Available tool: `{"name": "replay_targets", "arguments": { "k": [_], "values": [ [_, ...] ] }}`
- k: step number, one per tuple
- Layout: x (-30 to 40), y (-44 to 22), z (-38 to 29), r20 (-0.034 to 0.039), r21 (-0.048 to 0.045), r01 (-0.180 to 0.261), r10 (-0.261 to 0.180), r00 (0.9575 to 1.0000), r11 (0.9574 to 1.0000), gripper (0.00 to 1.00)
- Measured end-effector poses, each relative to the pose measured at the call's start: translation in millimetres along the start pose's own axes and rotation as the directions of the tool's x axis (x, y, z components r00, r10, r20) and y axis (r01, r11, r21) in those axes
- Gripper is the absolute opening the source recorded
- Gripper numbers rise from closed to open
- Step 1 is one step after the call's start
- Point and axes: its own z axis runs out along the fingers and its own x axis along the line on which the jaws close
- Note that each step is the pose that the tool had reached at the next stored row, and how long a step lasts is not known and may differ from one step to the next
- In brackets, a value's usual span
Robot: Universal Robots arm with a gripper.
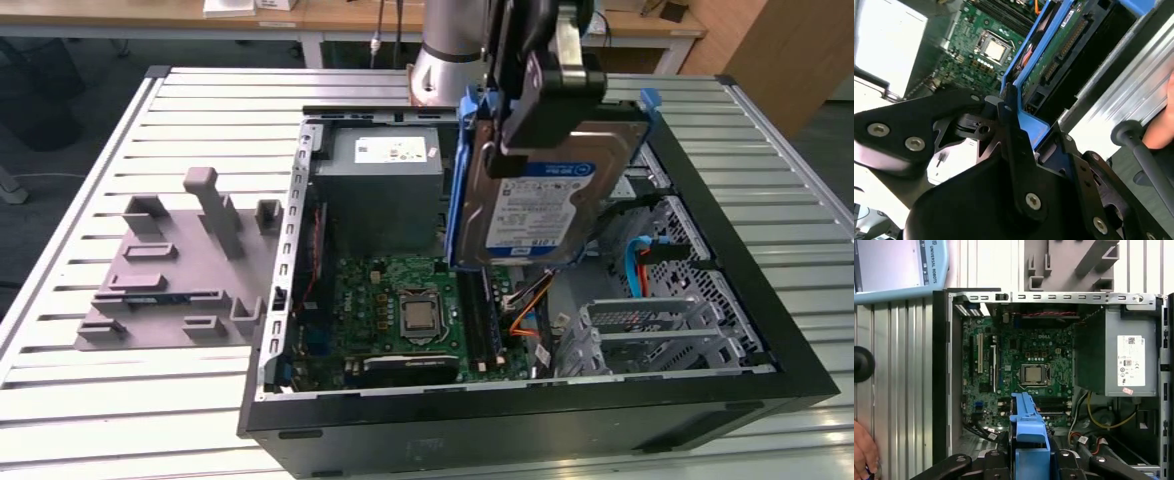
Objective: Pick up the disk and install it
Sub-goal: 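Insert the disk into the insertion slot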
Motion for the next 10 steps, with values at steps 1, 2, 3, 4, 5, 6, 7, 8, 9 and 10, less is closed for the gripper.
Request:
{"name": "replay_targets", "arguments": {
  "k": [1,2,3,4,5,6,7,8,9,10],
  "values": [
    [4.0,-0.1,1.0,0.0002,0.0002,0.0,0.0,1.0,1.0,0.36],
    [6.8,-0.5,1.7,0.0002,0.0003,0.0,0.0,1.0,1.0,0.36],
    [8.8,-1.6,2.2,0.0,0.0003,0.0,0.0,1.0,1.0,0.36],
    [10.5,-3.4,2.8,0.0002,0.0003,0.0,0.0,1.0,1.0,0.36],
    [11.5,-5.9,3.1,0.0,0.0002,0.0,0.0,1.0,1.0,0.36],
    [12.2,-9.0,3.7,0.0003,0.0003,0.0,0.0,1.0,1.0,0.36],
    [12.8,-12.3,4.0,0.0002,0.0003,0.0,0.0,1.0,1.0,0.36],
    [13.4,-15.9,4.5,0.0001,0.0003,0.0,0.0,1.0,1.0,0.36],
    [13.9,-18.9,4.9,0.0002,0.0003,0.0,0.0,1.0,1.0,0.36],
    [14.6,-21.0,5.3,0.0,0.0003,0.0,0.0,1.0,1.0,0.36]
  ]
}}
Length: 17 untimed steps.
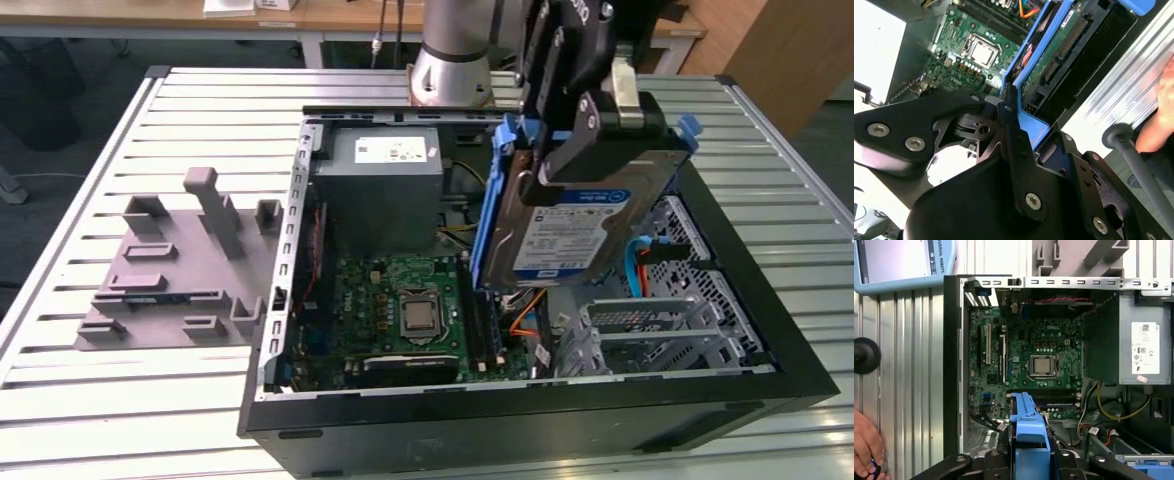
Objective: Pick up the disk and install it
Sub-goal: 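Insert the disk into the insertion slot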
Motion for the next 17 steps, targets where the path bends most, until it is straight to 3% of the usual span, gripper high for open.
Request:
{"name": "replay_targets", "arguments": {
  "k": [7,17],
  "values": [
    [19.7,-3.7,4.5,0.0001,0.001,0.0,0.0,1.0,1.0,0.36],
    [20.8,-37.7,6.7,0.0001,0.001,0.0,0.0,1.0,1.0,0.36]
  ]
}}
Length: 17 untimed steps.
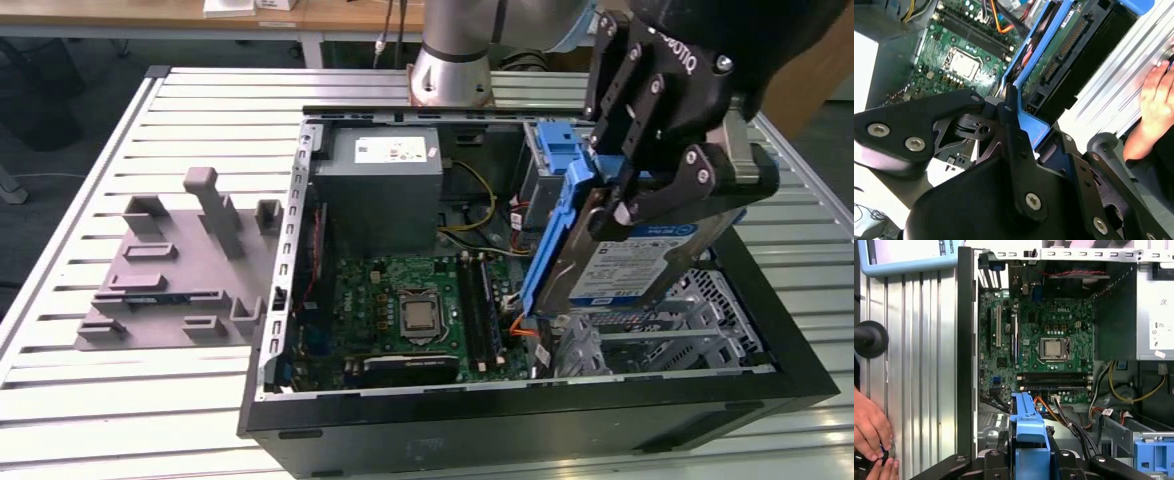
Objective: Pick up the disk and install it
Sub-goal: 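Insert the disk into the insertion slot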
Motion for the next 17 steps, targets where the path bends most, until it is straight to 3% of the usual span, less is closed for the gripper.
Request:
{"name": "replay_targets", "arguments": {
  "k": [14,17],
  "values": [
    [-0.5,-39.8,5.5,-0.0002,0.0,0.0,0.0,1.0,1.0,0.36],
    [-0.6,-42.5,5.9,-0.0002,0.0,0.0,0.0,1.0,1.0,0.36]
  ]
}}
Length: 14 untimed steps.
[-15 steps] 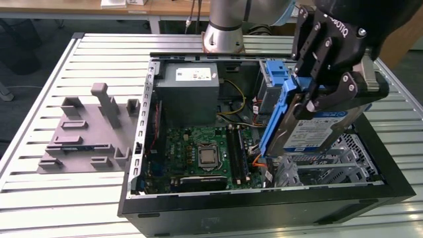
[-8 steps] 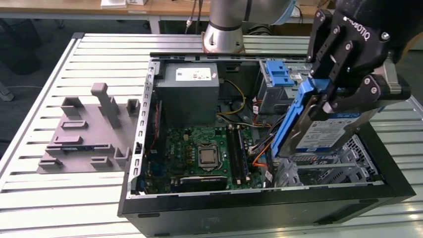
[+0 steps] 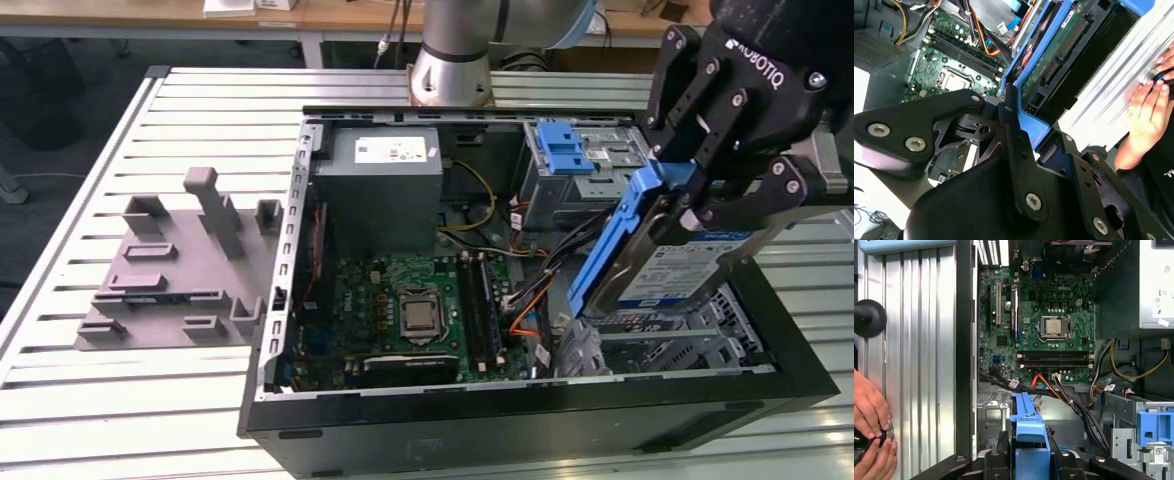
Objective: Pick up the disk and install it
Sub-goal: 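Insert the disk into the insertion slot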
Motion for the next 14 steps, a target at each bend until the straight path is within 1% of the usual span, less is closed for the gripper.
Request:
{"name": "replay_targets", "arguments": {
  "k": [3,4,6,10,14],
  "values": [
    [0.1,-0.1,0.3,0.0001,0.0,0.0,0.0,1.0,1.0,0.36],
    [0.1,-1.1,0.5,0.0001,0.0,0.0,0.0,1.0,1.0,0.36],
    [0.1,-5.0,1.0,0.0001,0.0,0.0,0.0,1.0,1.0,0.36],
    [-0.1,-15.1,2.1,0.0001,0.0,0.0,0.0,1.0,1.0,0.36],
    [-0.1,-19.3,3.8,0.0,0.0,0.0,0.0,1.0,1.0,0.36]
  ]
}}
